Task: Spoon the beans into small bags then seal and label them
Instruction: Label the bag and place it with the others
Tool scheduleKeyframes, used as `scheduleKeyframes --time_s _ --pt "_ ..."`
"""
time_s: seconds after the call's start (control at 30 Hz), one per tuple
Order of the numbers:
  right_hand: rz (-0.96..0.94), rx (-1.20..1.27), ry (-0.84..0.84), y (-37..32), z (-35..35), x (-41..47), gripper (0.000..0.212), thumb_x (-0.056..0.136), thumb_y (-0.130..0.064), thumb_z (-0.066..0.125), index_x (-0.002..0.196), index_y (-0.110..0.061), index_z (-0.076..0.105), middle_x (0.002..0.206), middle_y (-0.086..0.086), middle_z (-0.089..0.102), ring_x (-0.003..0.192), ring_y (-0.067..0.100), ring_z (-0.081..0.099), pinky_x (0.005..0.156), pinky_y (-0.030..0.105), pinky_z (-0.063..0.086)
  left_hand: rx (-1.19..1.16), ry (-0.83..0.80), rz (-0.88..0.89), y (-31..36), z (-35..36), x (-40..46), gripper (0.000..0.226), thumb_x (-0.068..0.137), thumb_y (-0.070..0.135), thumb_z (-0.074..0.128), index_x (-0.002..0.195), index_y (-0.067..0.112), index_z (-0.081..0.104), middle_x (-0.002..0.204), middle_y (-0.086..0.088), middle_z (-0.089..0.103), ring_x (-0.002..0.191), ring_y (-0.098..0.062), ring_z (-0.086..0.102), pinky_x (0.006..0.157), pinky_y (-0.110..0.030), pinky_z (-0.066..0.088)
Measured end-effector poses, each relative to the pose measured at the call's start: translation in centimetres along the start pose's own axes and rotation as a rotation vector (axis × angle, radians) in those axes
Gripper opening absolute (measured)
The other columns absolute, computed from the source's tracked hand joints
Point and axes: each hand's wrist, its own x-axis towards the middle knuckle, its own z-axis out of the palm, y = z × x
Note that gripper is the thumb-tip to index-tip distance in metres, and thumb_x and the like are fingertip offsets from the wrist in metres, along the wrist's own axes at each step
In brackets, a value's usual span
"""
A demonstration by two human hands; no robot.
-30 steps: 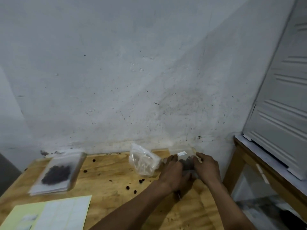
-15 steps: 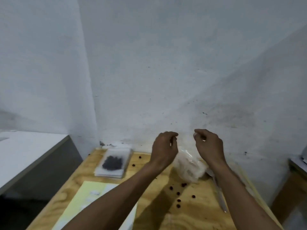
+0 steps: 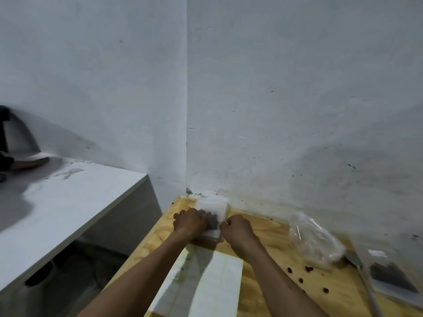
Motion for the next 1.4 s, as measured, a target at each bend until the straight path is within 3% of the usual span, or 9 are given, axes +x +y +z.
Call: scheduleKeyframes --time_s 0.17,0.27,0.37,0.57,0.7,0.8,0.9,1.1,1.4 --pt "0.071 0.070 0.062 -0.8 0.8 0.6 0.028 0.095 -0.029 0.059 0.104 -0.006 0.072 0.103 0.011 0.074 0.087 0.024 0.068 0.049 0.024 0.037 -0.158 0.104 0.072 -0.9 0.4 -0.1 0.026 0.094 0.030 0.063 0.107 0.008 0.063 0.118 -0.013 0.065 0.108 -0.032 0.059 0.089 -0.039 0.051" --pt "0.063 0.264 0.148 -0.9 0.1 0.8 0.021 0.092 -0.027 0.067 0.088 -0.010 0.078 0.092 0.008 0.077 0.084 0.024 0.071 0.065 0.032 0.055 -0.458 0.182 0.115 -0.8 -0.3 -1.0 0.028 0.095 0.032 0.066 0.111 0.009 0.063 0.111 -0.008 0.068 0.100 -0.026 0.064 0.079 -0.032 0.048" --pt "0.074 0.576 0.147 -0.8 -1.0 1.0 0.018 0.091 -0.015 0.070 0.074 -0.014 0.072 0.087 0.009 0.075 0.085 0.027 0.069 0.079 0.041 0.058 -0.763 0.221 0.146 -0.4 -2.1 -2.0 0.034 0.094 0.042 0.068 0.079 0.013 0.059 0.081 -0.006 0.065 0.077 -0.021 0.061 0.076 -0.037 0.048" --pt "-0.084 0.703 0.015 -1.5 -1.6 -0.3 0.002 0.088 -0.006 0.074 0.086 -0.007 0.074 0.086 0.011 0.074 0.081 0.024 0.067 0.074 0.037 0.055 -1.214 0.152 0.157 -1.4 -4.6 -1.8 0.025 0.094 0.027 0.072 0.099 0.003 0.069 0.088 -0.011 0.079 0.078 -0.023 0.076 0.072 -0.038 0.061" --pt "-0.184 0.428 0.051 -1.8 -0.7 -1.7 0.013 0.083 -0.014 0.077 0.096 -0.013 0.077 0.092 -0.001 0.074 0.086 0.014 0.069 0.079 0.031 0.056 -1.279 0.247 0.153 -3.1 -5.9 -2.2 0.018 0.097 0.020 0.067 0.102 0.002 0.069 0.091 -0.015 0.078 0.075 -0.025 0.076 0.055 -0.019 0.053" --pt "-0.325 0.056 -0.109 -2.3 0.5 -3.3 0.009 0.087 -0.015 0.071 0.084 -0.011 0.079 0.079 -0.006 0.070 0.063 0.000 0.060 0.056 0.013 0.046 -1.323 0.292 0.109 -5.1 -6.6 -1.9 0.025 0.098 0.022 0.066 0.109 -0.001 0.068 0.093 -0.015 0.078 0.080 -0.028 0.076 0.063 -0.028 0.060" --pt "-0.363 -0.216 -0.215 -2.8 2.3 -4.4 0.015 0.089 -0.023 0.073 0.084 -0.012 0.081 0.079 0.002 0.075 0.063 0.009 0.058 0.053 0.020 0.041 -1.330 0.336 0.086 -6.3 -6.8 -1.8 0.018 0.098 0.021 0.066 0.102 0.004 0.070 0.092 -0.013 0.078 0.081 -0.028 0.076 0.078 -0.038 0.062" --pt "-0.301 -0.374 -0.082 -3.2 5.5 -5.5 0.047 0.082 -0.021 0.071 0.053 -0.019 0.035 0.053 0.000 0.031 0.051 0.020 0.034 0.045 0.026 0.024 -1.354 0.364 0.083 -7.3 -6.9 -2.2 0.016 0.096 0.020 0.069 0.098 0.005 0.071 0.088 -0.012 0.078 0.080 -0.029 0.076 0.077 -0.036 0.062" --pt "-0.233 -0.436 -0.102 -3.7 6.7 -5.7 0.037 0.092 -0.012 0.050 0.059 -0.016 0.034 0.062 0.002 0.041 0.057 0.021 0.040 0.045 0.028 0.025 -1.309 0.357 0.118 -8.3 -6.7 -2.5 0.022 0.097 0.023 0.068 0.105 0.003 0.071 0.089 -0.010 0.078 0.080 -0.027 0.077 0.077 -0.034 0.062"
